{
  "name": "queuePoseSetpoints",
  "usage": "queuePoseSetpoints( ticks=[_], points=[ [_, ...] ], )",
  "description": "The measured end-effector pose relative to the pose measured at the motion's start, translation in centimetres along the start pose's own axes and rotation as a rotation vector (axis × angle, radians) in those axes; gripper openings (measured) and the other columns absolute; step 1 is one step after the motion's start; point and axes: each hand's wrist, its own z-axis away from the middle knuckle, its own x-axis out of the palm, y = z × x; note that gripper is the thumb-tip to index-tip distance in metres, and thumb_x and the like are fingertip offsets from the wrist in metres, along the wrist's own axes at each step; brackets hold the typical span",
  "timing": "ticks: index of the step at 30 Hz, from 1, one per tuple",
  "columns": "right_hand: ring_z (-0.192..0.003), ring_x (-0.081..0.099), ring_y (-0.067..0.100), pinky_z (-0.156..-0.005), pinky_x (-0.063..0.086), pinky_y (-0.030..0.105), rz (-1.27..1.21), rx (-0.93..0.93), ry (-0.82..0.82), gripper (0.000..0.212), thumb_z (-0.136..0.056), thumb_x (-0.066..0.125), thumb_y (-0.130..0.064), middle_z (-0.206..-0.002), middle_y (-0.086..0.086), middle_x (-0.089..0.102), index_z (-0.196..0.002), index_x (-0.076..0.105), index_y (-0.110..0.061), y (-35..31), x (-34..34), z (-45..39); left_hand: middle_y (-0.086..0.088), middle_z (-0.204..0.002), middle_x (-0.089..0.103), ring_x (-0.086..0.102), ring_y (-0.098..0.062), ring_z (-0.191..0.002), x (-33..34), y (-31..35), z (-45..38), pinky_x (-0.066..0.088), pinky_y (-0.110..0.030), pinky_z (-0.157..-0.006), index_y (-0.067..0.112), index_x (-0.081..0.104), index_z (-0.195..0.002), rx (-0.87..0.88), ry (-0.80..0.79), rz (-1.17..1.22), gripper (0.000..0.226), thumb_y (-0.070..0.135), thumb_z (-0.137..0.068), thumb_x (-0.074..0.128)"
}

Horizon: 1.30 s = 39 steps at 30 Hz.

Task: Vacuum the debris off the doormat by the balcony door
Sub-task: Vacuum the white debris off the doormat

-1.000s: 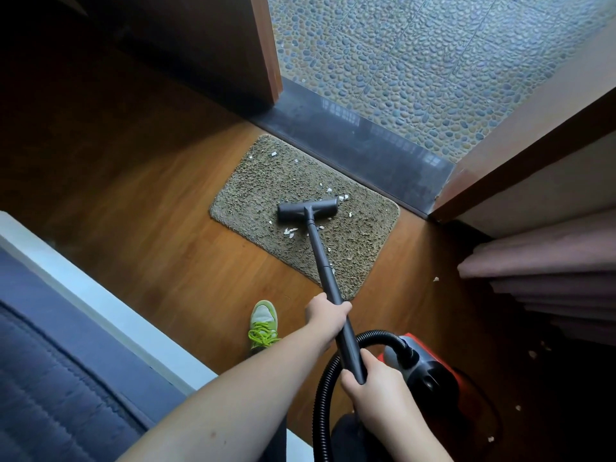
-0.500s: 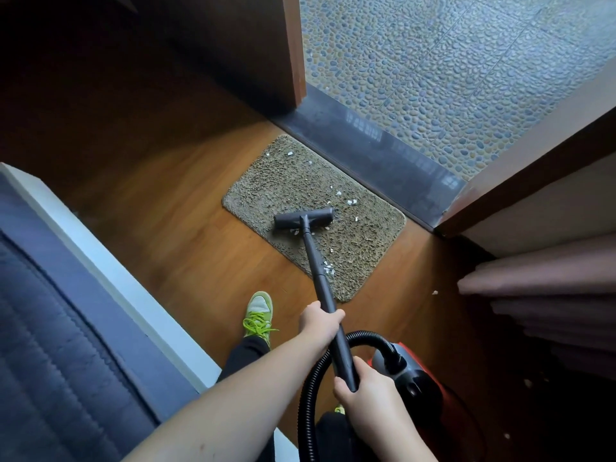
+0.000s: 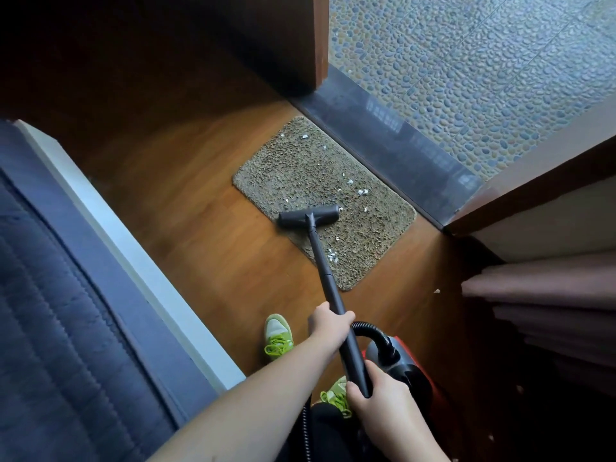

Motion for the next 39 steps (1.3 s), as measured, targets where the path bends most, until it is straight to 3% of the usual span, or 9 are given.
queuePoseSetpoints(
  ticks=[5, 8, 12, 19, 22, 26, 30, 35, 39],
  points=[
    [-0.072, 0.059, 0.003, -0.059, 0.043, 0.009, 0.053, 0.005, -0.019, 0.021, -0.087, 0.056, -0.04, -0.081, -0.004, 0.065, -0.102, 0.056, -0.025, 0.3, -0.4, 0.5, 0.002, -0.093, 0.059, 0.058, -0.022, -0.089, 0.3, -0.3, 0.7, 0.043, -0.024, -0.075, 0.021, 0.061, -0.098, -0.007, -0.007, -0.028, 0.02, 0.033, -0.082, 0.065],
    [-0.072, 0.057, 0.0, -0.059, 0.042, 0.005, 0.051, 0.026, -0.03, 0.021, -0.086, 0.056, -0.04, -0.086, -0.006, 0.066, -0.104, 0.055, -0.029, 0.2, -0.4, 0.8, -0.005, -0.111, 0.065, 0.061, -0.025, -0.106, 0.3, -0.6, 0.9, 0.041, -0.023, -0.08, 0.019, 0.061, -0.115, -0.01, -0.013, -0.025, 0.033, 0.031, -0.084, 0.065],
    [-0.073, 0.058, -0.001, -0.061, 0.042, 0.004, 0.039, 0.038, -0.028, 0.021, -0.086, 0.056, -0.038, -0.088, -0.005, 0.066, -0.105, 0.055, -0.029, 0.2, -0.3, 0.7, -0.006, -0.134, 0.058, 0.055, -0.025, -0.121, 0.3, -0.6, 0.8, 0.04, -0.023, -0.089, 0.012, 0.051, -0.136, -0.034, 0.005, 0.001, 0.054, 0.031, -0.087, 0.063],
    [-0.067, 0.057, 0.004, -0.061, 0.042, 0.009, 0.036, -0.008, -0.016, 0.015, -0.088, 0.055, -0.038, -0.075, -0.002, 0.063, -0.094, 0.054, -0.024, -1.1, -0.3, -0.8, -0.007, -0.126, 0.063, 0.058, -0.027, -0.114, -0.9, 1.1, -0.2, 0.044, -0.027, -0.089, 0.012, 0.058, -0.127, -0.029, 0.011, -0.01, 0.047, 0.03, -0.084, 0.064],
    [-0.06, 0.052, 0.004, -0.052, 0.04, 0.012, 0.061, -0.018, -0.006, 0.014, -0.089, 0.053, -0.038, -0.071, -0.006, 0.058, -0.092, 0.052, -0.024, -2.1, -0.4, -1.7, -0.006, -0.118, 0.064, 0.06, -0.027, -0.107, -1.5, 2.0, -1.0, 0.047, -0.029, -0.087, 0.013, 0.059, -0.125, -0.024, 0.007, 0.0, 0.047, 0.032, -0.082, 0.065],
    [-0.064, 0.056, 0.007, -0.049, 0.034, 0.013, 0.04, -0.016, -0.014, 0.012, -0.09, 0.051, -0.037, -0.074, -0.006, 0.06, -0.093, 0.053, -0.025, -3.1, -0.6, -2.9, -0.001, -0.101, 0.063, 0.058, -0.025, -0.089, -2.2, 2.9, -2.1, 0.048, -0.028, -0.076, 0.016, 0.062, -0.108, -0.001, 0.026, 0.009, 0.032, 0.032, -0.081, 0.067],
    [-0.06, 0.053, 0.007, -0.048, 0.035, 0.015, 0.032, -0.023, -0.022, 0.012, -0.09, 0.051, -0.034, -0.072, -0.005, 0.059, -0.092, 0.053, -0.023, -3.6, -0.9, -3.4, -0.003, -0.099, 0.064, 0.06, -0.025, -0.088, -2.4, 3.3, -2.5, 0.048, -0.028, -0.073, 0.021, 0.052, -0.096, -0.013, 0.025, 0.02, 0.024, 0.031, -0.08, 0.067],
    [-0.064, 0.056, 0.007, -0.049, 0.037, 0.014, 0.016, -0.015, -0.041, 0.012, -0.091, 0.05, -0.035, -0.075, -0.005, 0.061, -0.096, 0.053, -0.025, -2.9, -1.0, -2.9, -0.005, -0.1, 0.066, 0.058, -0.025, -0.085, -1.9, 2.9, -2.1, 0.047, -0.028, -0.071, 0.013, 0.061, -0.098, -0.003, 0.027, 0.012, 0.026, 0.031, -0.079, 0.065],
    [-0.063, 0.056, 0.006, -0.048, 0.037, 0.013, 0.039, -0.016, -0.035, 0.014, -0.09, 0.052, -0.037, -0.074, -0.006, 0.061, -0.099, 0.054, -0.027, -1.8, -1.1, -2.3, -0.002, -0.109, 0.06, 0.052, -0.022, -0.087, -1.1, 2.3, -1.4, 0.045, -0.026, -0.077, 0.014, 0.059, -0.117, -0.007, 0.012, 0.035, 0.036, 0.027, -0.084, 0.064]
  ],
)
